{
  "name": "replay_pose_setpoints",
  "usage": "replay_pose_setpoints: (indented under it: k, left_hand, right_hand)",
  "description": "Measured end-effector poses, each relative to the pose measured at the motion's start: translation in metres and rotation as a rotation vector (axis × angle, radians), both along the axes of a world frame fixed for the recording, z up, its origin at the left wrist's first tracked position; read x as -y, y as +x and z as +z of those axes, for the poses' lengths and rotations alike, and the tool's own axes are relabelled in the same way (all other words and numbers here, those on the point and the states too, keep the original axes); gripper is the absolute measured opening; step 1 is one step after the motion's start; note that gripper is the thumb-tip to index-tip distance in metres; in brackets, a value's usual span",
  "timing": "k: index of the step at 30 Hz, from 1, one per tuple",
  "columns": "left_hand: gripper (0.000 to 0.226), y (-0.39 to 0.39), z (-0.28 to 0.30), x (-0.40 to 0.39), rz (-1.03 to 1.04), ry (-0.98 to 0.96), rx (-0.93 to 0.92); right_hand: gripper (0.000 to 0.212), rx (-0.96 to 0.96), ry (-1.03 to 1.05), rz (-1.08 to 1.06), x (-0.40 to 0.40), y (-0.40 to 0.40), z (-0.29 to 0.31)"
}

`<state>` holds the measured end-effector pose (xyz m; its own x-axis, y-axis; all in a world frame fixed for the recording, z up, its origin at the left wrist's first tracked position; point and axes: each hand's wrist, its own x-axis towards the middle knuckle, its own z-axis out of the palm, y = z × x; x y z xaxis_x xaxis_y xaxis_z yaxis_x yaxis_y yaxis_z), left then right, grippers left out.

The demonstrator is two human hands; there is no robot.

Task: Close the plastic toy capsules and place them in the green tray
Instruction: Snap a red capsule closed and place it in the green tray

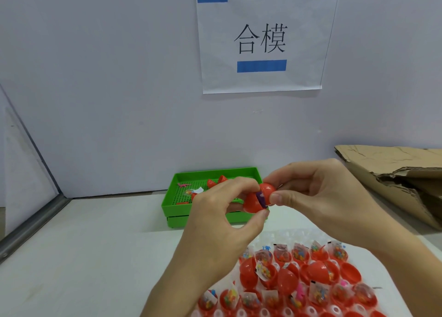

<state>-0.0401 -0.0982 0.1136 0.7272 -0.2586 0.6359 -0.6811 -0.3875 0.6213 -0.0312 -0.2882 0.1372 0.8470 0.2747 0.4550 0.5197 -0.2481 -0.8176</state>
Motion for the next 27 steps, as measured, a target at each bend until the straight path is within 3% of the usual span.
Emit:
replay_pose_setpoints:
  k: [10,16,27]
  left_hand:
    - [0.019,-0.0003,0.0003,-0.0011,0.027,0.02,0.04]
    - [0.04,-0.0002,-0.0022,0.0011,0.078,-0.004,0.002]
    - [0.034,0.0019,-0.0017,0.0008,0.045,-0.063,-0.043]
  right_hand:
    - [0.02,-0.008,0.011,0.011,-0.0021,-0.0006,-0.0006]
    - [0.02,0.003,0.0,-0.016,-0.0014,-0.0002,-0.001]
    - [0.021,0.011,0.001,-0.025,-0.0015,-0.0009,0.0]
